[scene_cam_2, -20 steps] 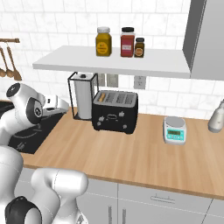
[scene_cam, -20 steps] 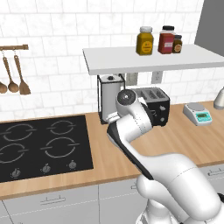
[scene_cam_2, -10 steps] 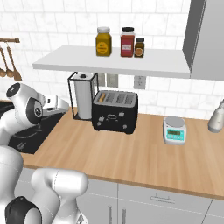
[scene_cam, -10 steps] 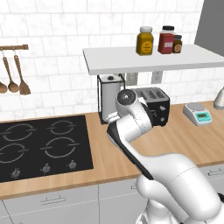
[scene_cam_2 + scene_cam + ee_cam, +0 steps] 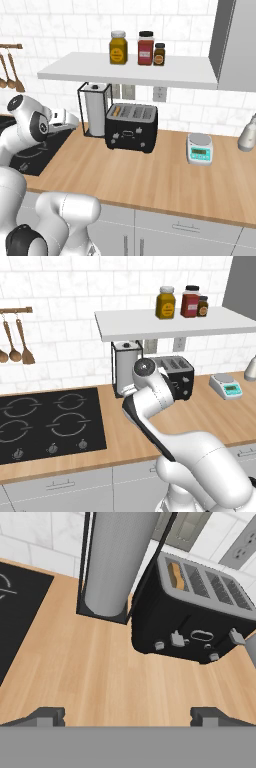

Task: Start the toaster. Once the lever pops up, take the bread to the plate on the dining counter.

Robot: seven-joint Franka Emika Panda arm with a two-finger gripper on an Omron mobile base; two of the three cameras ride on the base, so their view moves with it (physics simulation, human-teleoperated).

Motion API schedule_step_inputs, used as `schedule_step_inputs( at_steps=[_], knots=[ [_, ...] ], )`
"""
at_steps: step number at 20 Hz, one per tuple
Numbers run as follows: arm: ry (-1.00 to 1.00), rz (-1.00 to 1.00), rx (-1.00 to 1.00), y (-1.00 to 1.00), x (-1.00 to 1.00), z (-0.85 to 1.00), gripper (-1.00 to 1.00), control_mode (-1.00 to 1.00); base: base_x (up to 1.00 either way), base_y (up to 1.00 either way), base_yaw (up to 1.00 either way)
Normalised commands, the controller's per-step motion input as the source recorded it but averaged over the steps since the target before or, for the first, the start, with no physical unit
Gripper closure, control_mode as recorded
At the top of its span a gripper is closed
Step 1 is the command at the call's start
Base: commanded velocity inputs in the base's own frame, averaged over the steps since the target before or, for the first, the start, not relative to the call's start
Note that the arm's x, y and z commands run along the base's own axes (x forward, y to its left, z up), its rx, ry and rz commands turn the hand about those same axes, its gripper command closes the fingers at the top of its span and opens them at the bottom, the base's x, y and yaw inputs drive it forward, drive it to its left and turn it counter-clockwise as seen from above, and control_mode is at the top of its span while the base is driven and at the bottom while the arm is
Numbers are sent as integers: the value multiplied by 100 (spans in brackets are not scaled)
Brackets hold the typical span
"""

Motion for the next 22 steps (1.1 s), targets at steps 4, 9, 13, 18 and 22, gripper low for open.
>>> schedule_step_inputs(
  at_steps=[4,9,13,18,22],
  knots=[
    [0,0,0,0,0,0,-100,-100,0,0,0],
    [0,0,0,0,0,0,-100,-100,0,0,0],
    [0,0,0,0,0,0,-100,-100,0,0,0],
    [0,0,0,0,0,0,-100,-100,0,0,0],
    [0,0,0,0,0,0,-100,-100,0,0,0]
  ],
)
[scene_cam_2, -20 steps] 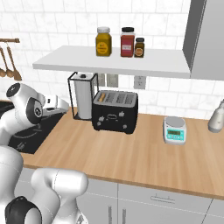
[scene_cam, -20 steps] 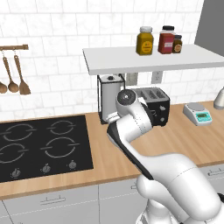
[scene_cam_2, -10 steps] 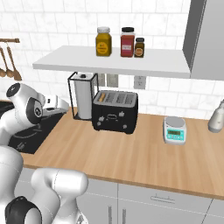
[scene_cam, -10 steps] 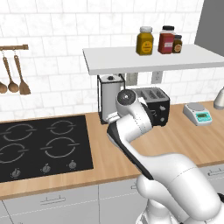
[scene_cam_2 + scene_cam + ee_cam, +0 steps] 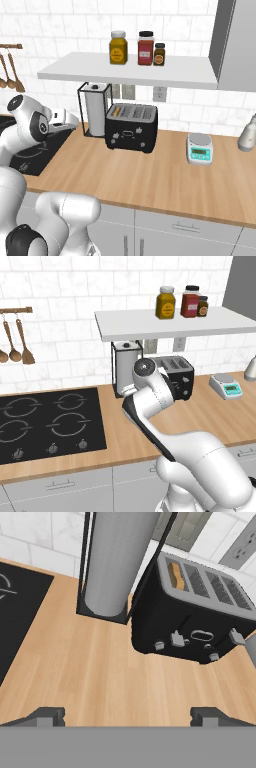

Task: Start the toaster. Once the lever pops up, take the bread to the plate on the dining counter.

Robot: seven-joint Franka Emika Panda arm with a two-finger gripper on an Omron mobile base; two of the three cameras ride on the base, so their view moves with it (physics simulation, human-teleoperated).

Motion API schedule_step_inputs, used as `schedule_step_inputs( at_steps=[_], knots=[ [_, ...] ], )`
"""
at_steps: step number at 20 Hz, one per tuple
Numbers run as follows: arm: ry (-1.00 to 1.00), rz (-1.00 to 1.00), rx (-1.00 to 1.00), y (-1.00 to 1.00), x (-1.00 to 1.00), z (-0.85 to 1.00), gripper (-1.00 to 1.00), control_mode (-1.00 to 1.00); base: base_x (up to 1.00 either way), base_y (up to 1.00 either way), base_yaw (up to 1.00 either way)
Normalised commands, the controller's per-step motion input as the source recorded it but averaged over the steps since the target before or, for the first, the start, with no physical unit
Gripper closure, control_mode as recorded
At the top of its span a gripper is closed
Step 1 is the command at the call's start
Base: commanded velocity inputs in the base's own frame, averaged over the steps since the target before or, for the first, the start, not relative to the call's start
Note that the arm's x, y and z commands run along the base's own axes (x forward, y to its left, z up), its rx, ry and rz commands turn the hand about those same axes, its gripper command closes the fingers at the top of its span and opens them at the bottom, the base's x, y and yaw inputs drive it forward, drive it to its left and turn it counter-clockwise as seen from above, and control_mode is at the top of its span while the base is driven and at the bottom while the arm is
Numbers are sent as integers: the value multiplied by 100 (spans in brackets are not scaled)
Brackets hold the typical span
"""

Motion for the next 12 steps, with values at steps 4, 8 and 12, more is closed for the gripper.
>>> schedule_step_inputs(
  at_steps=[4,8,12],
  knots=[
    [0,0,0,0,0,0,-100,-100,0,0,0],
    [0,0,0,0,0,0,-100,-100,0,0,0],
    [0,0,0,0,0,0,-100,-100,0,0,0]
  ],
)
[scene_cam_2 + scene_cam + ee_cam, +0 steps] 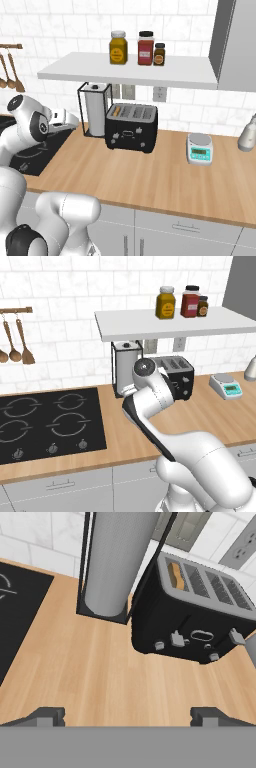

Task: Start the toaster. Once the lever pops up, take the bread to the plate on the dining counter.

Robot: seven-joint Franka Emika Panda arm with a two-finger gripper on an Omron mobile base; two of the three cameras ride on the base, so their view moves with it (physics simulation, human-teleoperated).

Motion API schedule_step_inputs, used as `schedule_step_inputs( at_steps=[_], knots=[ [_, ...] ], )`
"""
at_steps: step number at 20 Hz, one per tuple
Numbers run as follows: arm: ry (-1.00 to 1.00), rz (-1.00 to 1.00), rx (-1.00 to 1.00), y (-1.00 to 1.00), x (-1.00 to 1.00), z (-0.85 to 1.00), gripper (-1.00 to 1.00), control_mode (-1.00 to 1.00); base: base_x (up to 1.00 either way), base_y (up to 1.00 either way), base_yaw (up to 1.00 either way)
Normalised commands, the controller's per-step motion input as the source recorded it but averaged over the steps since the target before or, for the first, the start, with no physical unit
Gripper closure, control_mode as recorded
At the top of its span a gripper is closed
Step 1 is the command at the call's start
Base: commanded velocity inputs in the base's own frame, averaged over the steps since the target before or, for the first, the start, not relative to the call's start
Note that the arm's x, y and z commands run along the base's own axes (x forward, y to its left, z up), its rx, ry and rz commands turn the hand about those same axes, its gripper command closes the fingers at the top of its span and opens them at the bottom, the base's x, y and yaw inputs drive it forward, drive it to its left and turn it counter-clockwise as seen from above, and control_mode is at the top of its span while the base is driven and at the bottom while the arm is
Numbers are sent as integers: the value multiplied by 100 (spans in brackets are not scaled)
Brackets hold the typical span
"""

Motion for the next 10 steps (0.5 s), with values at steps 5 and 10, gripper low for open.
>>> schedule_step_inputs(
  at_steps=[5,10],
  knots=[
    [0,0,0,0,0,0,-100,-100,0,0,0],
    [0,0,0,0,0,0,-100,-100,0,0,0]
  ],
)
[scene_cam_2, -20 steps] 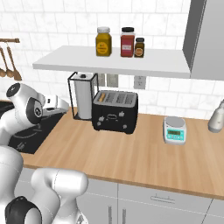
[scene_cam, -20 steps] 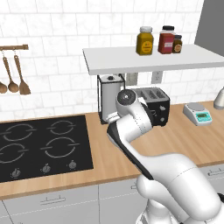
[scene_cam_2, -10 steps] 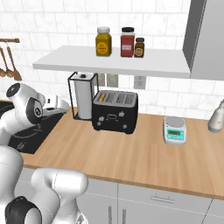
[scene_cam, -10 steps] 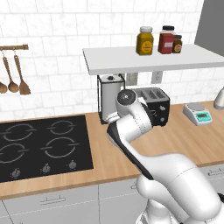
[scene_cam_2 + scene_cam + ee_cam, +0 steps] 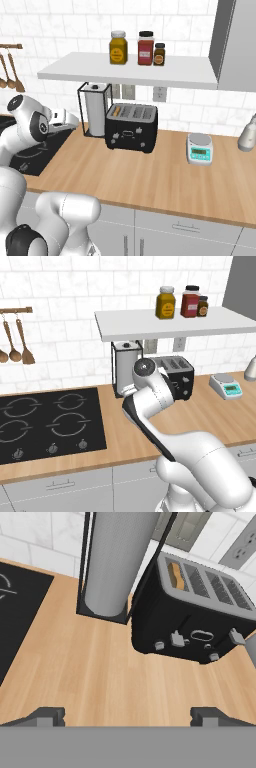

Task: Start the toaster. Once the lever pops up, take the bread to the plate on the dining counter.

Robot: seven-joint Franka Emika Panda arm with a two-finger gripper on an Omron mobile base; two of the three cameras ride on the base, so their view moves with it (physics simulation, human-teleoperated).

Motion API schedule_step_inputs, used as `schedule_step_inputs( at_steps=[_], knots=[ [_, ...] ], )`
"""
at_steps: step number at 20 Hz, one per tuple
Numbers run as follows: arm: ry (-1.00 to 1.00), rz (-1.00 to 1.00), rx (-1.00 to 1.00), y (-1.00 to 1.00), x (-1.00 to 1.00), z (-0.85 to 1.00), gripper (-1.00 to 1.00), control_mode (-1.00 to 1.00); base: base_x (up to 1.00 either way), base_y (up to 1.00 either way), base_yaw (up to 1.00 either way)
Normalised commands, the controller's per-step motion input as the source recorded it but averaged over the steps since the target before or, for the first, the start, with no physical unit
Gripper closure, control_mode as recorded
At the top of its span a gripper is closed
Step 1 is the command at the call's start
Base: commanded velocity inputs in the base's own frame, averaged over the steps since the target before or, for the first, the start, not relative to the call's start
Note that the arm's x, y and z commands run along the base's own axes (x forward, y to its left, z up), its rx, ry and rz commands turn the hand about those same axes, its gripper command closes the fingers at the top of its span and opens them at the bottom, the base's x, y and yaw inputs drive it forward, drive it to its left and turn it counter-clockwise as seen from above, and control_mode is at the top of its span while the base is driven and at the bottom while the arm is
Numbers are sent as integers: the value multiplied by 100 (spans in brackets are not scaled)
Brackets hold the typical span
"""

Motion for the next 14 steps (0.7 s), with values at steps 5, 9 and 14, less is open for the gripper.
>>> schedule_step_inputs(
  at_steps=[5,9,14],
  knots=[
    [0,0,0,0,0,0,-100,-100,0,0,0],
    [0,0,0,0,0,0,-100,-100,0,0,0],
    [0,0,0,0,0,0,-100,-100,0,0,0]
  ],
)
